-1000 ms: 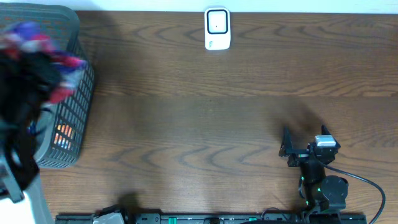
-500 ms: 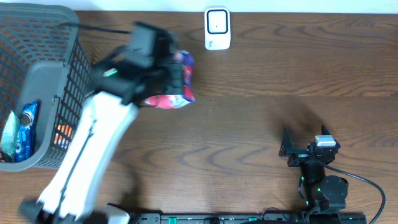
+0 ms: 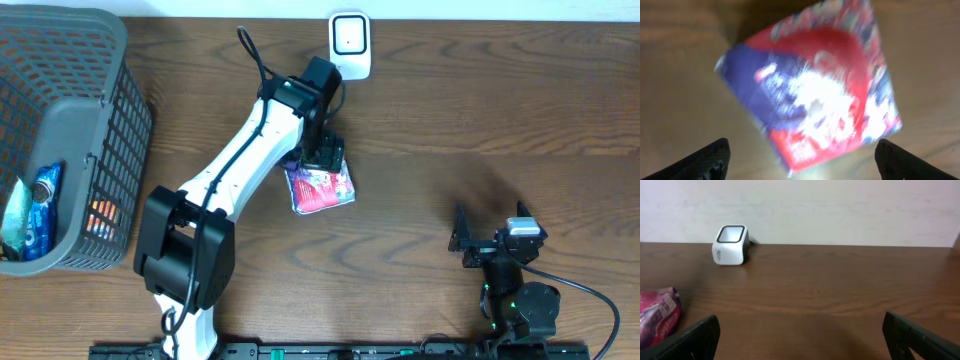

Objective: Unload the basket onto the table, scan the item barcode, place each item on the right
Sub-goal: 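Lift the red-purple pack out and place it on the table centre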

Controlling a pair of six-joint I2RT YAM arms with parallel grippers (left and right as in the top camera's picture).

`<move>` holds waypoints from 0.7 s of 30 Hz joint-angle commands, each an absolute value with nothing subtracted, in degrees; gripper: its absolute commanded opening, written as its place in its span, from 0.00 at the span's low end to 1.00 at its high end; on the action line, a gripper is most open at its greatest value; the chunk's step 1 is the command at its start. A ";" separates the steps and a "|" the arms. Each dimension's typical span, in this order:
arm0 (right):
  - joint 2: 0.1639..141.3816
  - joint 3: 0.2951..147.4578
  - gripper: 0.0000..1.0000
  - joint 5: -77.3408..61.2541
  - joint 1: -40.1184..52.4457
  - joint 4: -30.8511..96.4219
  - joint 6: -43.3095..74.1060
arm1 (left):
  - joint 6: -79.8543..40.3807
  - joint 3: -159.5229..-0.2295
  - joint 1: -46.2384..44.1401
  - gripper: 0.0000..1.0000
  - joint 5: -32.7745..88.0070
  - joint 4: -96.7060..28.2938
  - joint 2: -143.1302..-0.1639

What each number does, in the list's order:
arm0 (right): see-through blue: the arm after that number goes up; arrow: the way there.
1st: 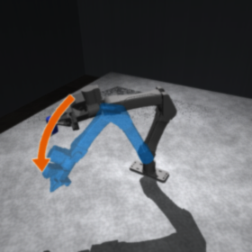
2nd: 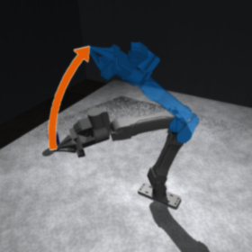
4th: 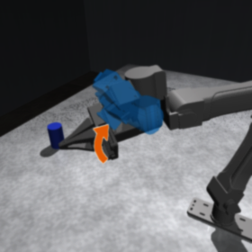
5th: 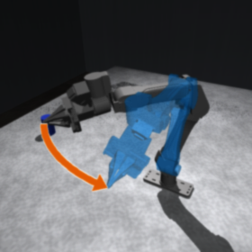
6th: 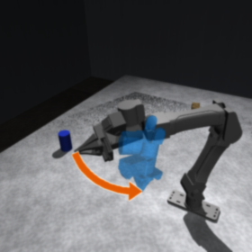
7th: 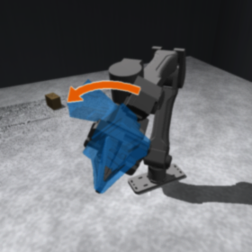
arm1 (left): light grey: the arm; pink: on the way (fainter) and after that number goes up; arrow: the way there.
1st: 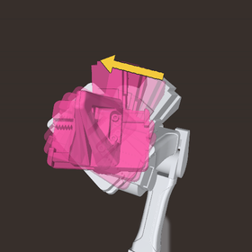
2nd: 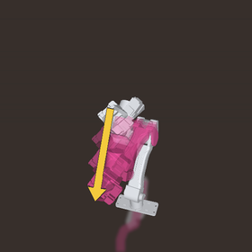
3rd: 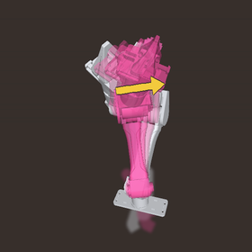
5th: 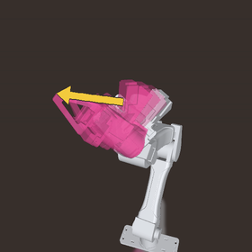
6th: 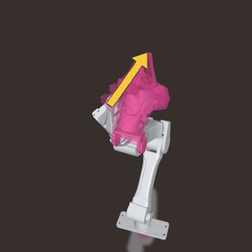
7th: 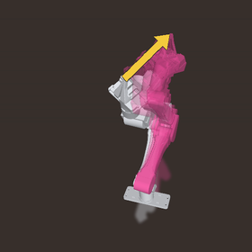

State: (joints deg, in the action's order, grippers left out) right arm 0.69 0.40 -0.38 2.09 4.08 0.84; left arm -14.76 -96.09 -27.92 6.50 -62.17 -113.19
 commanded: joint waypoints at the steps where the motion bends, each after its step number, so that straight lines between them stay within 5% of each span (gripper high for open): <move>1: 0.38 0.32 0.99 -0.43 1.58 4.32 1.45 | -14.17 -102.85 -25.36 0.92 5.48 -66.13 -108.86; 8: 0.38 0.32 0.99 -0.43 1.58 4.32 1.45 | -14.20 -114.45 -12.60 0.93 5.45 -71.61 -97.97; 21: 0.38 0.32 0.99 -0.43 1.58 4.32 1.45 | -24.73 -113.38 34.41 0.92 3.38 -77.82 -89.21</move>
